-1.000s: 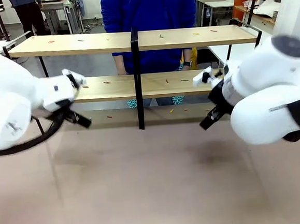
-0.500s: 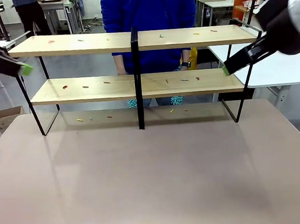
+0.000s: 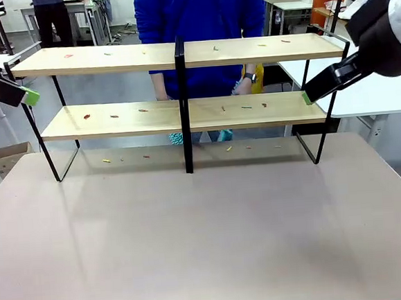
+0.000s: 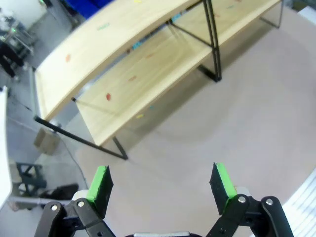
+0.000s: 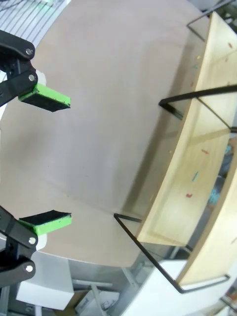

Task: Clean the shelves.
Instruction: Pick up the Duster when the human hands it over.

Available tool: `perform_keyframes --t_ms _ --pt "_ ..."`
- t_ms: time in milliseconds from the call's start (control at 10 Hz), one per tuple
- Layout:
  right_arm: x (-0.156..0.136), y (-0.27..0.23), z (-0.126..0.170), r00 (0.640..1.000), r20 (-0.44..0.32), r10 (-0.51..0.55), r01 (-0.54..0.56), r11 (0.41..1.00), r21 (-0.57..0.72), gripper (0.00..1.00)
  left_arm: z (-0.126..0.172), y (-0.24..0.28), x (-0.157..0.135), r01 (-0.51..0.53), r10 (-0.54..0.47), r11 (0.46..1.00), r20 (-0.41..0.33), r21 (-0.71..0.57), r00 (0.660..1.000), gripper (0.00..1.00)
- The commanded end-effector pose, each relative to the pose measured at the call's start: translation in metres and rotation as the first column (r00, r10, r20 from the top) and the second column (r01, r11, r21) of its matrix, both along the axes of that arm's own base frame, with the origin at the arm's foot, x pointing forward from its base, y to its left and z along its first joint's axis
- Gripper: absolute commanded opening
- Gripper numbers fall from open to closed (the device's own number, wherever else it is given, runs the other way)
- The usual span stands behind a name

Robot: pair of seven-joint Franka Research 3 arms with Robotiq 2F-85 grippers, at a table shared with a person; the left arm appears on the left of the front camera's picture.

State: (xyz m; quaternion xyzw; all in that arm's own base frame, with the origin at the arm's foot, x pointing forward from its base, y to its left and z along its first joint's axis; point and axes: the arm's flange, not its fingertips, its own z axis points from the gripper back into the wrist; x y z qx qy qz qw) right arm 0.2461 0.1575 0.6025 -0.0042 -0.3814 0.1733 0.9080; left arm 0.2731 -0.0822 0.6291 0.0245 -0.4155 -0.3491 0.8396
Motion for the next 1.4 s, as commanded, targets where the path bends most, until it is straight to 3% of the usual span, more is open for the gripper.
perform_keyframes --t_ms 0,200,400,600,1300 --pt "0.011 -0.001 -0.004 0.998 -0.015 -0.053 0.054 0.997 0.055 1.00 0.022 -0.009 0.001 -0.057 0.054 0.995 -0.044 -0.081 0.998 1.00" --pt "0.016 0.003 -0.005 0.998 -0.008 -0.057 0.057 0.997 0.058 1.00 0.034 -0.014 -0.002 -0.066 0.054 0.965 -0.055 -0.253 0.997 1.00" --pt "0.019 0.005 -0.007 0.998 -0.013 -0.059 0.060 0.997 0.040 1.00 0.033 -0.017 0.003 -0.153 0.113 0.926 -0.134 -0.345 0.985 1.00" --pt "0.023 0.004 -0.009 0.997 -0.016 -0.069 0.070 0.997 0.029 1.00 0.038 -0.016 -0.002 -0.160 0.123 0.892 -0.115 -0.423 0.986 1.00" --pt "0.028 0.002 -0.018 0.997 -0.031 -0.065 0.066 0.997 0.042 1.00 0.033 -0.021 -0.012 -0.208 0.212 0.901 -0.034 -0.382 0.977 1.00"
